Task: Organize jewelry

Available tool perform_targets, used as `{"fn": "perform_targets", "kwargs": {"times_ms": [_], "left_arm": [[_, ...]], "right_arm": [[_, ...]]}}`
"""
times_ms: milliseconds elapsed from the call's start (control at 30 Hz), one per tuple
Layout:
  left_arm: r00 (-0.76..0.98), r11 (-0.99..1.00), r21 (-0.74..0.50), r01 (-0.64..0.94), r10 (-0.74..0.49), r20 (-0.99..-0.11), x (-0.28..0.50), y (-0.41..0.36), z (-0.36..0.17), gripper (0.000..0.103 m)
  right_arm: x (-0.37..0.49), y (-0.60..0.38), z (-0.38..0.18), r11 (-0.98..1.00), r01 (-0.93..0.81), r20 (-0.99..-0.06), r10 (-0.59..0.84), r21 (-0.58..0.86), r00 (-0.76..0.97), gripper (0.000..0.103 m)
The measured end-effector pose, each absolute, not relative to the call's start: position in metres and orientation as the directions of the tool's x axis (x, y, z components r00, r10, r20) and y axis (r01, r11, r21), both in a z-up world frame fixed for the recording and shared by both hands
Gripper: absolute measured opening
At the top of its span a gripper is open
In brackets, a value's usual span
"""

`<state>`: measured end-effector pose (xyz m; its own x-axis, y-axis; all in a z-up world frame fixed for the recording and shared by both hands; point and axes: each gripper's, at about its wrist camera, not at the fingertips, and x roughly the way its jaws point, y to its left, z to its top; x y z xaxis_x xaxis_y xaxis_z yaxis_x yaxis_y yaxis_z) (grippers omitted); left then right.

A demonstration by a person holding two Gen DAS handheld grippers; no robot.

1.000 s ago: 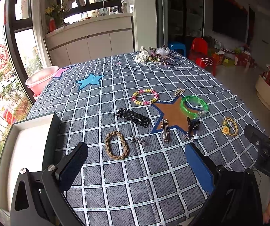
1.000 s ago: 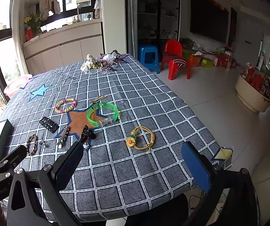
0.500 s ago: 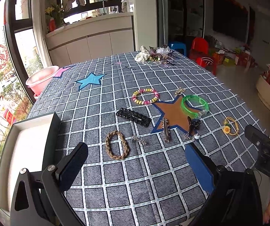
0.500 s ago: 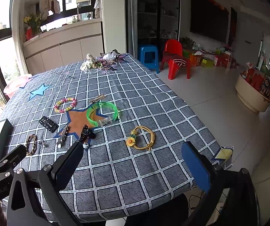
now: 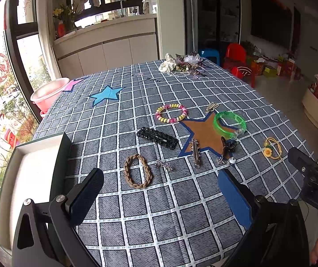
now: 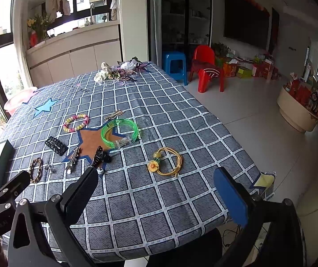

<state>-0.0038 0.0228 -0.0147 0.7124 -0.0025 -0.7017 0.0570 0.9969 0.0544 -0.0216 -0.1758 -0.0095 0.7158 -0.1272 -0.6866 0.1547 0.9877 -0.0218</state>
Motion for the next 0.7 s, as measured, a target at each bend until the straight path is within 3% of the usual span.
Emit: {"fn": "perform_targets", "kwargs": {"times_ms": [700], "left_arm": [[0.711, 0.997, 0.056, 0.056, -0.001, -0.704, -0.0032, 0.0233, -0.0157, 0.103]], "right_arm": [[-0.0196, -0.1760, -0.0113, 0.988, 0.152, -0.691, -0.126, -0.023, 0.712, 0.103]]}}
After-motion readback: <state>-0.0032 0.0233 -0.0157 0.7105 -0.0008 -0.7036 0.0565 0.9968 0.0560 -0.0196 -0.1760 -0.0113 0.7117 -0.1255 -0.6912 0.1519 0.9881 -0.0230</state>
